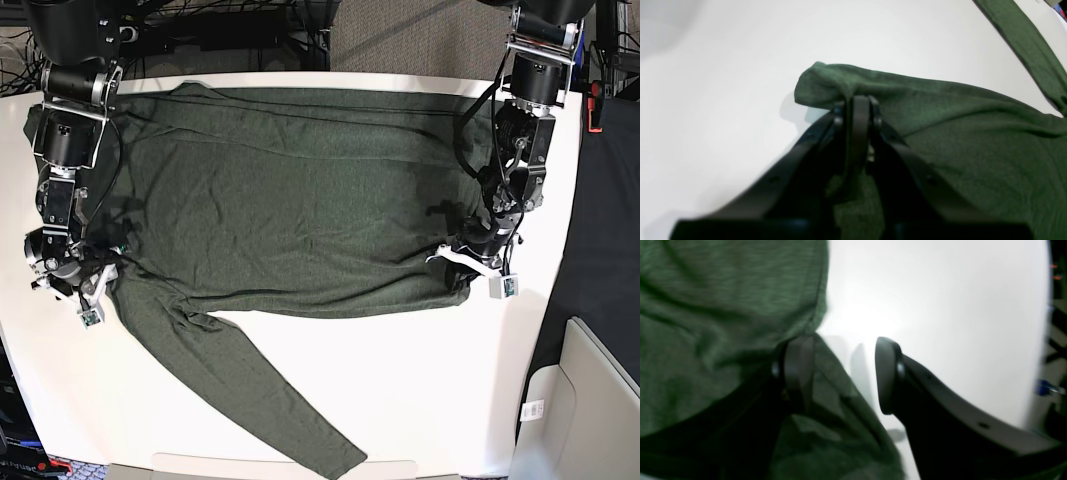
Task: Fold the T-shirt properly
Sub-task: 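Lift the hem with both grippers and fold it toward the shoulder band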
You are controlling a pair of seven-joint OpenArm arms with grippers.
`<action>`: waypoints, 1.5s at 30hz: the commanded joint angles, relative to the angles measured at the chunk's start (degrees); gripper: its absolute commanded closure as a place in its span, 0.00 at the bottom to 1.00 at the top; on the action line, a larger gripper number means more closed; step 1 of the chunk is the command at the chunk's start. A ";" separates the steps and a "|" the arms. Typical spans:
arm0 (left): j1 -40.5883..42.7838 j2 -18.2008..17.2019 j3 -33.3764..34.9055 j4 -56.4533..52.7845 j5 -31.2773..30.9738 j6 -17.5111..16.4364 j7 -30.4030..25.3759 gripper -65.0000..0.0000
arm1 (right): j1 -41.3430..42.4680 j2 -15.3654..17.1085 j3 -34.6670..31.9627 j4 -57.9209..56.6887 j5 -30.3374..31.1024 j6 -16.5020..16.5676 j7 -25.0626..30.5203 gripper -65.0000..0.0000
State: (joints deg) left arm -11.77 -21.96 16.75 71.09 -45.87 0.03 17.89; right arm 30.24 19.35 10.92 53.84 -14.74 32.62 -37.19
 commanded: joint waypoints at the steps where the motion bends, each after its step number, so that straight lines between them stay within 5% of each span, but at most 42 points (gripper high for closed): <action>1: -1.37 -0.77 -0.36 1.13 -0.24 -0.52 -1.49 1.00 | 2.42 1.00 0.20 -0.79 0.02 -0.05 0.31 0.55; 10: -1.37 -0.77 -0.36 1.13 -0.24 -0.52 -1.49 1.00 | 3.56 3.28 2.14 -10.20 17.51 -0.14 -0.22 0.55; 21: -1.37 -0.77 -0.45 1.13 -0.24 -0.52 -1.49 1.00 | 1.45 3.20 10.66 -11.69 19.62 0.21 -0.92 1.00; 31: -1.37 -0.77 -0.53 1.13 -0.24 -0.52 -1.49 1.00 | -1.54 3.55 18.14 -2.55 26.57 0.57 -10.41 0.99; 36: -1.37 -0.77 -0.53 1.13 -0.24 -0.52 -1.49 1.00 | -3.47 3.46 20.77 2.29 26.57 7.25 -15.60 0.99; 45: 0.82 -0.77 -0.62 7.46 -0.24 -0.52 -1.49 1.00 | -7.95 3.02 22.62 11.43 28.32 7.38 -18.68 0.99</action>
State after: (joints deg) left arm -9.63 -21.93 16.60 77.38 -45.82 -0.19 17.98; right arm 20.71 21.21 33.36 63.99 12.34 39.68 -57.01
